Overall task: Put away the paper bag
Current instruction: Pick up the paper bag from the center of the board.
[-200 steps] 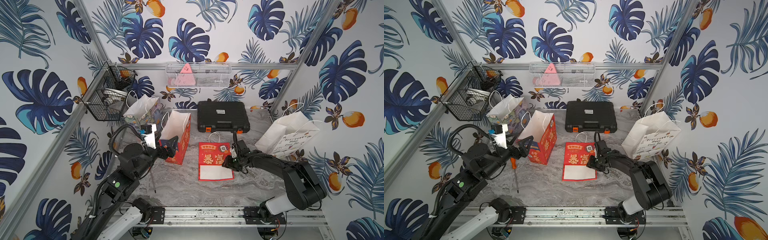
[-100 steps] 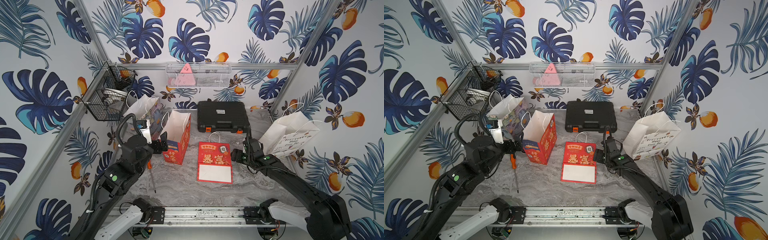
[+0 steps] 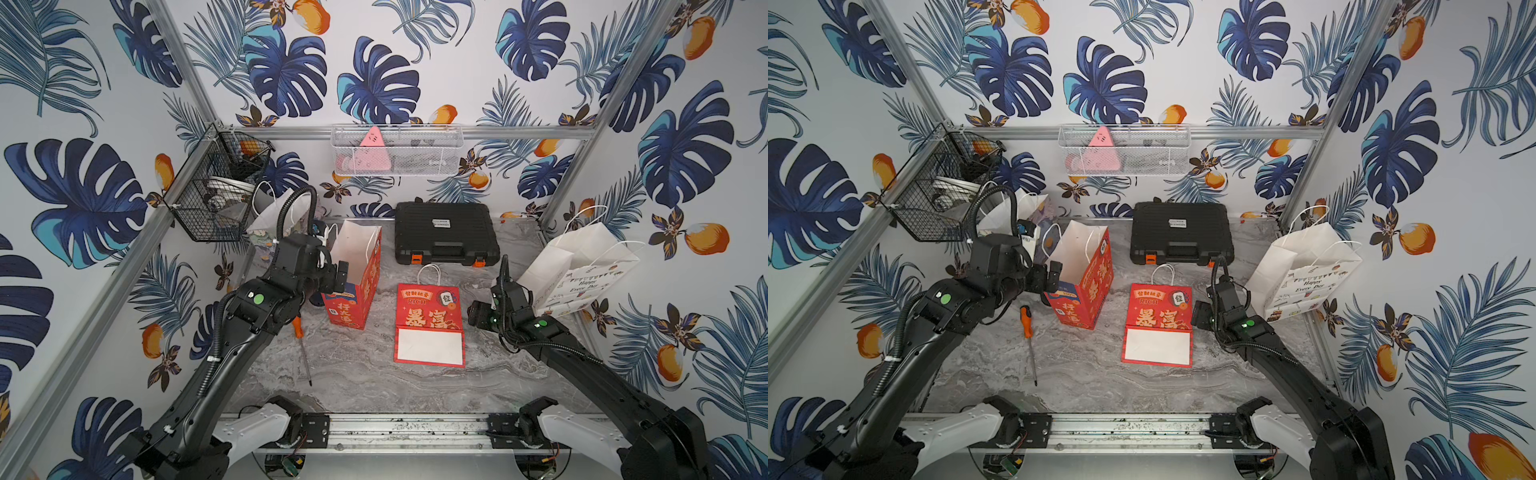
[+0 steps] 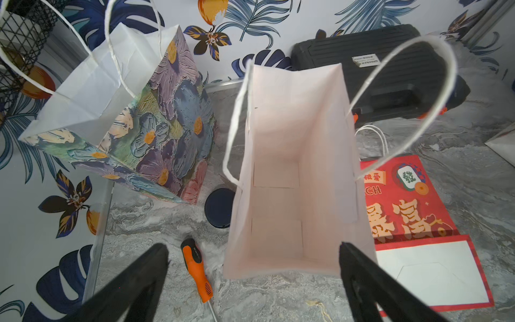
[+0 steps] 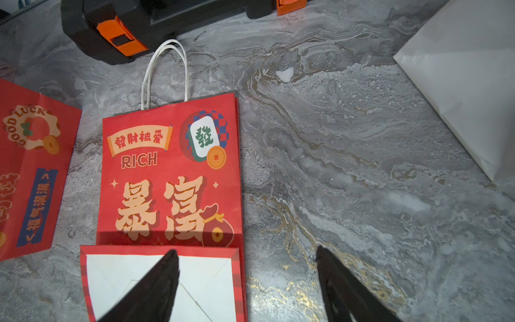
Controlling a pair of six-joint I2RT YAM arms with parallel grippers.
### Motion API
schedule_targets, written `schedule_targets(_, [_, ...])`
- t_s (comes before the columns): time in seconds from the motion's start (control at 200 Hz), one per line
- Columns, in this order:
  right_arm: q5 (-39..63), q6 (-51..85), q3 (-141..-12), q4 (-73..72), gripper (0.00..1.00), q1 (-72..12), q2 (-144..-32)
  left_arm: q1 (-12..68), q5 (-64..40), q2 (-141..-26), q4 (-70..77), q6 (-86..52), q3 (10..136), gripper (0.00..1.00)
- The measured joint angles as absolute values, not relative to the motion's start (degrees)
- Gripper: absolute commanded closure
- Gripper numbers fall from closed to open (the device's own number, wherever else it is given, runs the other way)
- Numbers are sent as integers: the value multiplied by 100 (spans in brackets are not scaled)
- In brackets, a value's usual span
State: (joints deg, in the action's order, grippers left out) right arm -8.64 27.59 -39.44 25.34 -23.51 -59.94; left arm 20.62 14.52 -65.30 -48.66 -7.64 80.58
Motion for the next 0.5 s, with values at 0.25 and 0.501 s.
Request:
schedule_targets(0.25, [-867, 2762, -3839, 2539, 21, -2351, -5763, 1568, 886, -7181, -5450, -784, 8755, 1])
schedule_targets(0.501, [-864, 2768, -3817, 2541, 22, -2351, -5717, 1013, 266, -7459, -5581, -784, 8746, 15])
